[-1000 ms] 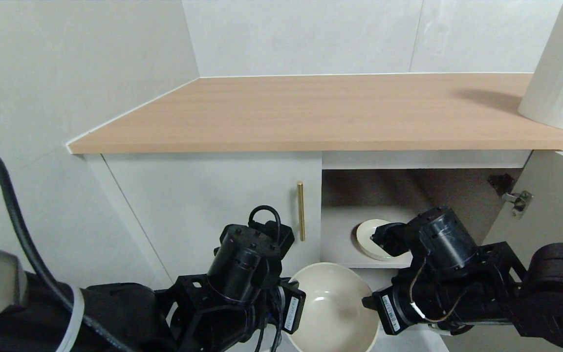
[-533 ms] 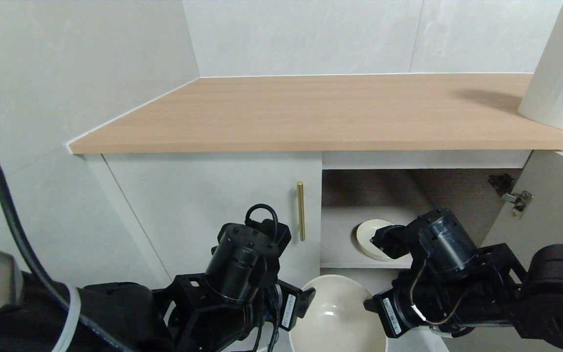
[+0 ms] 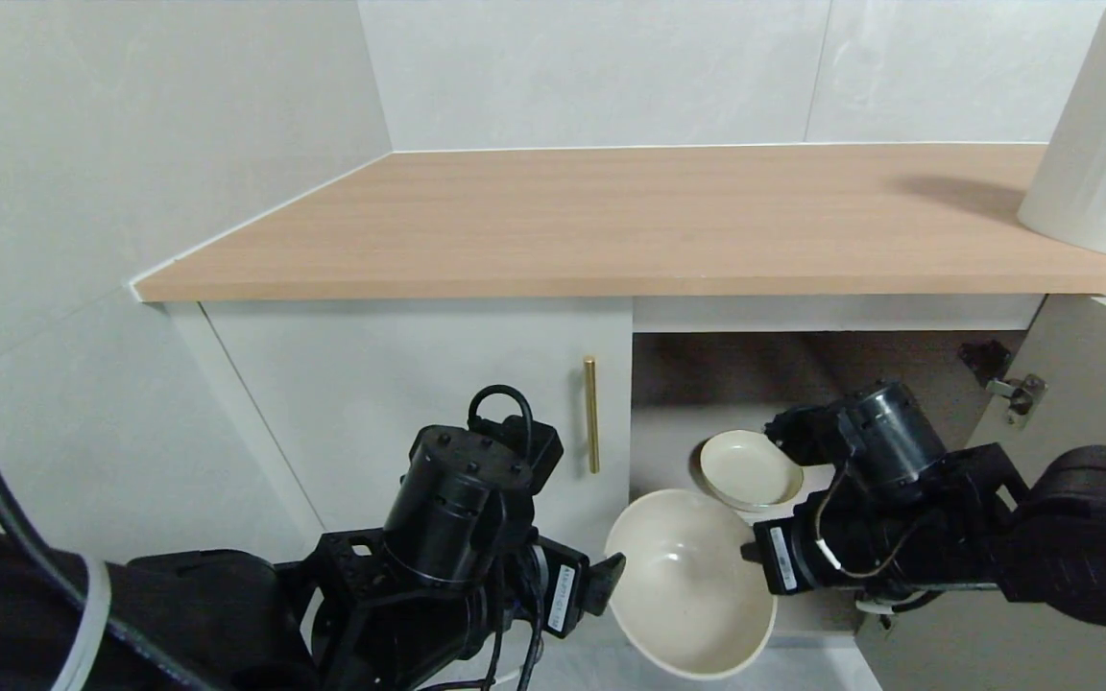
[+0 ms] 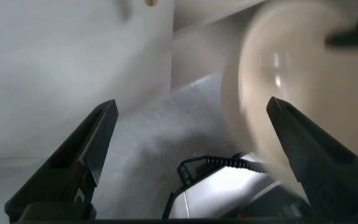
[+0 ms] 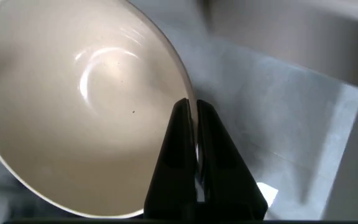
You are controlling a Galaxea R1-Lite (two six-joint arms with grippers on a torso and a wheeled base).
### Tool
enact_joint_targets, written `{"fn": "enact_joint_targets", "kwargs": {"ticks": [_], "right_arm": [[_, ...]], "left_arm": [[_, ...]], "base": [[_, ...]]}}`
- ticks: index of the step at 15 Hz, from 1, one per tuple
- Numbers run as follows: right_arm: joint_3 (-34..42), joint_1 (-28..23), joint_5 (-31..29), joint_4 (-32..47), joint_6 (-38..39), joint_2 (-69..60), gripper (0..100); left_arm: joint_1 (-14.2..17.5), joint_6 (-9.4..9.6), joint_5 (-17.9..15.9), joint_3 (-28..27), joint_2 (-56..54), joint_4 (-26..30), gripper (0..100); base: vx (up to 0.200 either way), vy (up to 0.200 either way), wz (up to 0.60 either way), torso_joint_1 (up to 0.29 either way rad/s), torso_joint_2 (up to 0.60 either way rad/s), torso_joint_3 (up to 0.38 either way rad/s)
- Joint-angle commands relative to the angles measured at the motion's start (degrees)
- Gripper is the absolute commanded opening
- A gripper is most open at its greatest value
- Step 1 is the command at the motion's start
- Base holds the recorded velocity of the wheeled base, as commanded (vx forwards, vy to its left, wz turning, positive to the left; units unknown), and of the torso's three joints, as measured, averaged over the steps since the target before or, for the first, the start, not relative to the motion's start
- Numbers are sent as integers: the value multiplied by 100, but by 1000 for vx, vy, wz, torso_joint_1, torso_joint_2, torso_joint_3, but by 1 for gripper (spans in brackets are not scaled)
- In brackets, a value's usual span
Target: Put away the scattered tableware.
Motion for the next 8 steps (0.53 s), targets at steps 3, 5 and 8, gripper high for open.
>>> {"fn": "enact_joint_targets", "kwargs": {"ticks": [3, 5, 8], "right_arm": [[-649, -910, -282, 25, 468, 419, 0], [-1098, -1262, -519, 34, 1135, 999, 0], [-1546, -1482, -985, 25, 1628, 1473, 0]], "left_arm": [[0, -5, -1, 10, -94, -3, 100], [9, -5, -1, 18, -94, 5, 100], [9, -40, -1, 18, -103, 5, 100]], "base": [[0, 0, 0, 0, 0, 0], [0, 0, 0, 0, 0, 0], [0, 0, 0, 0, 0, 0]]}}
